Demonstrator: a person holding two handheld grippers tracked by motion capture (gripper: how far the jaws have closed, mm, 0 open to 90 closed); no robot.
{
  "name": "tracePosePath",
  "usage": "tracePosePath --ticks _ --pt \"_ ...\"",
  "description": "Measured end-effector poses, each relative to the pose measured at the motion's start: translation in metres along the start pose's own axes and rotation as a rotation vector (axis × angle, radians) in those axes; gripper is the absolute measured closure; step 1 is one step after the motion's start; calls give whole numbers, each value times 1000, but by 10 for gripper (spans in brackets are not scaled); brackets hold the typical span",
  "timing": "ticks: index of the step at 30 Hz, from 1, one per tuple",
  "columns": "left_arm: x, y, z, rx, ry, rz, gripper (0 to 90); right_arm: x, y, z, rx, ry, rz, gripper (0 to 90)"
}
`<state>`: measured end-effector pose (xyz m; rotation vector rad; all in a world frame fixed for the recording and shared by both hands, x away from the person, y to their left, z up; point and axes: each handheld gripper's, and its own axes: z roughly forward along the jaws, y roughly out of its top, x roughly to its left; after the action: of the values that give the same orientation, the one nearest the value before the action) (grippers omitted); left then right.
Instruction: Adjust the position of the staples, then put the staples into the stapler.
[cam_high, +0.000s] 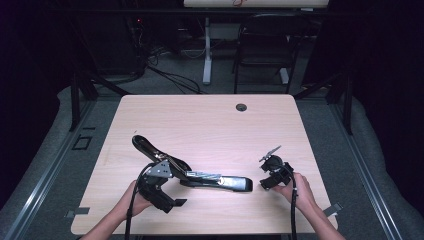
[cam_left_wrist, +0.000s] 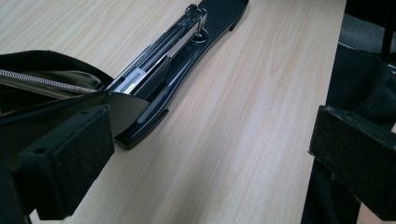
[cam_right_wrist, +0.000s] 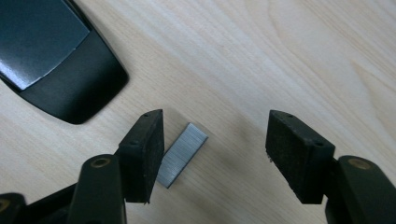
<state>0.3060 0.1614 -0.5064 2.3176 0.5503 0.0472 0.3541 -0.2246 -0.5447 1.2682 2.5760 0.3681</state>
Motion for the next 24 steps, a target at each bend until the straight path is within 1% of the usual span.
tracePosePath --ticks 1,2,3,4,5,6,7,8,9,10,11,12,13,14,15,16,17,18,20,21,24 --pt "0 0 1 1 2 -2 0 -2 -1 -1 -3 3 13 394" --pt "0 0 1 4 4 -2 0 -3 -1 -2 4 -11 8 399" --pt "0 0 1 5 4 -1 0 -4 -1 -2 8 -10 5 406" --pt "0 0 1 5 3 0 0 -4 -2 -2 8 -7 14 413" --pt "0 0 1 3 0 -1 0 -4 -3 -1 -12 -8 34 420" --pt "0 0 1 7 0 3 0 -5 -3 -2 4 -6 20 427" --pt "-1 0 0 14 16 6 0 -6 -4 -2 8 -8 20 437" --pt "-1 0 0 14 16 6 0 -6 -4 -2 8 -8 20 437" --pt "-1 0 0 15 16 6 0 -7 -4 -3 4 7 28 452" --pt "-1 0 0 16 16 6 0 -8 -4 -3 -1 0 32 456" --pt "-1 0 0 16 16 7 0 -9 -4 -4 -2 11 35 471" --pt "-1 0 0 16 16 7 0 -9 -4 -4 -2 11 35 471" --pt "-1 0 1 20 17 9 0 -10 -4 -5 -27 46 67 526" --pt "-2 0 1 21 16 8 0 -11 -4 -4 -55 83 98 552" --pt "-2 0 1 22 16 7 0 -12 -4 -4 -61 112 119 572" --pt "-1 0 1 18 3 7 0 -13 -4 -3 -67 115 140 588" --pt "-2 0 1 17 2 6 0 -13 -3 -3 -58 113 140 610" --pt "-2 0 1 17 2 6 0 -13 -3 -3 -58 113 140 610" --pt "-2 0 1 18 5 8 0 -14 -2 -2 -44 91 143 633" --pt "-2 0 1 17 3 10 0 -14 -3 -2 -44 93 154 646" --pt "-2 0 1 19 4 7 0 -15 -3 -1 -27 88 147 662"
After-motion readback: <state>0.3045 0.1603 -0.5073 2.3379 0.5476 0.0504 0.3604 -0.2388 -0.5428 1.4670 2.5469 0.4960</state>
